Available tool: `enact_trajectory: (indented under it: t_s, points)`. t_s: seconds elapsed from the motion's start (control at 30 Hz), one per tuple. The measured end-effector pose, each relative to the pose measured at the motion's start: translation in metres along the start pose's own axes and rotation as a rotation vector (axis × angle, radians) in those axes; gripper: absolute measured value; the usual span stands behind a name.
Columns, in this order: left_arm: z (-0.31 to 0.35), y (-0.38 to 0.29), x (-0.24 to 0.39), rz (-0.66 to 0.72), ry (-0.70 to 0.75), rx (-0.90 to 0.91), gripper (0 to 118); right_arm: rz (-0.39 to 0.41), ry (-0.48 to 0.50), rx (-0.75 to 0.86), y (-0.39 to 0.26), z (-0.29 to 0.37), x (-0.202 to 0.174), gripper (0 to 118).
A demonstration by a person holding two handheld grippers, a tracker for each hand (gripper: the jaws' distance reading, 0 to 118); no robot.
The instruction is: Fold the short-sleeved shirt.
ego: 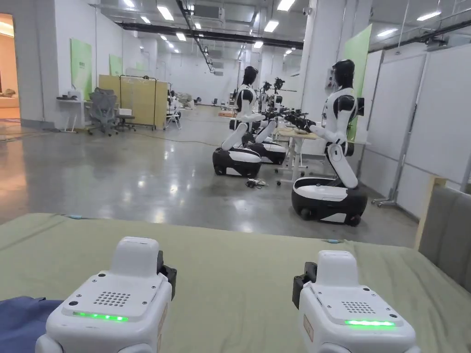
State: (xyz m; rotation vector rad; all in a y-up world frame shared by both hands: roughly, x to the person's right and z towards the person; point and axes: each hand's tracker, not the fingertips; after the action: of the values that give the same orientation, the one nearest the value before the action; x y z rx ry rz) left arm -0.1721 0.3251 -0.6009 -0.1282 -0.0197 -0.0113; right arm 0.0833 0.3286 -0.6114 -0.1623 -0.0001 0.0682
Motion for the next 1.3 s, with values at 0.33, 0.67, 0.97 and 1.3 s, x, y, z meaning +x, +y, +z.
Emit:
enact_trajectory:
  t_s: [0.33, 0.67, 0.97, 1.3]
  points:
    - [0.025, -0.008, -0.069, 0.008, 0.177, -0.008, 0, 0.008, 0.108, 0.010, -0.004, 0.002, -0.048, 4]
    - [0.033, -0.044, -0.222, 0.079, 0.303, -0.366, 1, 0.069, 0.385, -0.061, -0.040, -0.015, -0.183, 4]
    - [-0.092, -0.120, -0.277, 0.136, 0.233, -0.598, 89, 0.085, 0.361, -0.184, -0.079, -0.068, -0.201, 4]
    - [-0.242, -0.220, -0.274, 0.167, 0.130, -0.788, 100, 0.117, 0.261, -0.293, -0.113, -0.125, -0.198, 5]
